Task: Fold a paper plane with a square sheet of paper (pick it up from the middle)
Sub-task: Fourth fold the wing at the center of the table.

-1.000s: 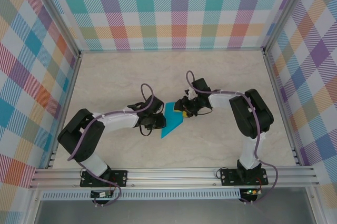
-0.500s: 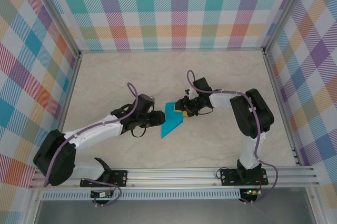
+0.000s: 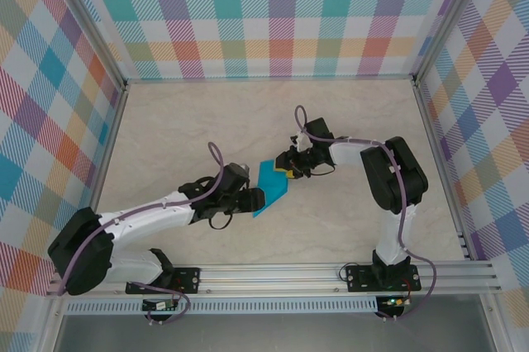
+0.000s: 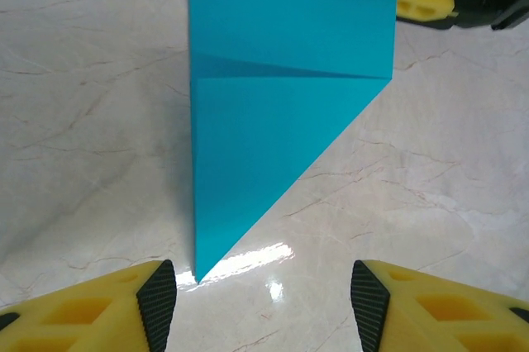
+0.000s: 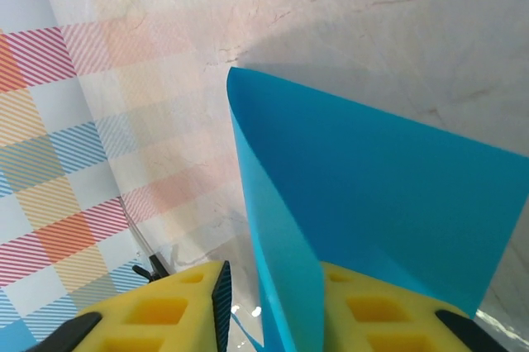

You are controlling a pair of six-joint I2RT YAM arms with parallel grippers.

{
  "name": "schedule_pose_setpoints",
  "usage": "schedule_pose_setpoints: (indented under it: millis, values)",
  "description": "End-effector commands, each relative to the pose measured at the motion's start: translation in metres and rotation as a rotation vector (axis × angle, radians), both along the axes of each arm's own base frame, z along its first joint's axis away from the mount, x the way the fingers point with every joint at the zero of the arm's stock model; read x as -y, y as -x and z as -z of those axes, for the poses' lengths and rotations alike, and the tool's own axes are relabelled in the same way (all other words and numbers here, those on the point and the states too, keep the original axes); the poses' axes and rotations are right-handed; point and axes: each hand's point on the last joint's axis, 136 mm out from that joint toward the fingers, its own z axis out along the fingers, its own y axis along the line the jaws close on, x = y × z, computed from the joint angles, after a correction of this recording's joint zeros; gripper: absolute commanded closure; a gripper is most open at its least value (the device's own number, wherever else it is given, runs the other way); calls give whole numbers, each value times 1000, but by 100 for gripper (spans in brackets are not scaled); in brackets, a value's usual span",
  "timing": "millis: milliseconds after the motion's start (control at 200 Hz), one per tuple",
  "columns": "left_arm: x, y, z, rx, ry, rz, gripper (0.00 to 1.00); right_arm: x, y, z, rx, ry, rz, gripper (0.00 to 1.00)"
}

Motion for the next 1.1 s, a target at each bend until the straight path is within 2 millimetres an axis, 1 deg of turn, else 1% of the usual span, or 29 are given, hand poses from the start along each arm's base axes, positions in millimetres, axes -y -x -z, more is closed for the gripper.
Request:
schedule_pose_setpoints:
  millis: [0, 40, 50, 70, 145, 275, 405, 465, 620, 670, 725, 900, 1020, 1095]
  values:
    - [12, -8, 0, 63, -78, 17, 38, -5, -1, -6, 6, -36, -34, 74]
    - [19, -10, 3, 79, -105, 24, 38, -5, -2, -7, 8, -35, -34, 76]
    - [16, -7, 7, 67, -133, 27, 38, -5, -2, -7, 7, -33, -33, 76]
    - [17, -6, 9, 68, -159, 32, 37, -5, -1, -7, 5, -32, -33, 76]
    - [22, -7, 11, 98, -251, 48, 36, -4, 0, -8, -2, -34, -38, 80]
    - [20, -13, 17, 150, -389, 29, 34, -4, 0, -9, -7, -38, -35, 82]
    - [21, -18, 26, 172, -445, 26, 34, -5, 1, -8, -20, -43, -33, 82]
    - [26, -17, 32, 169, -455, 46, 34, -5, 0, -9, -21, -43, -32, 83]
    - [35, -13, 40, 187, -496, 86, 34, -5, 0, -12, -23, -43, -24, 83]
    - [35, -11, 43, 187, -513, 91, 34, -5, 0, -13, -26, -45, -23, 85]
    - [31, -12, 46, 190, -549, 78, 34, -6, 0, -13, -30, -45, -21, 86]
    - [24, -15, 50, 201, -596, 53, 37, -5, 2, -14, -39, -46, -19, 88]
    - [23, -16, 51, 205, -599, 50, 43, -3, 5, -13, -42, -35, -21, 89]
    - [23, -17, 51, 212, -598, 45, 49, -2, 6, -12, -44, -30, -21, 89]
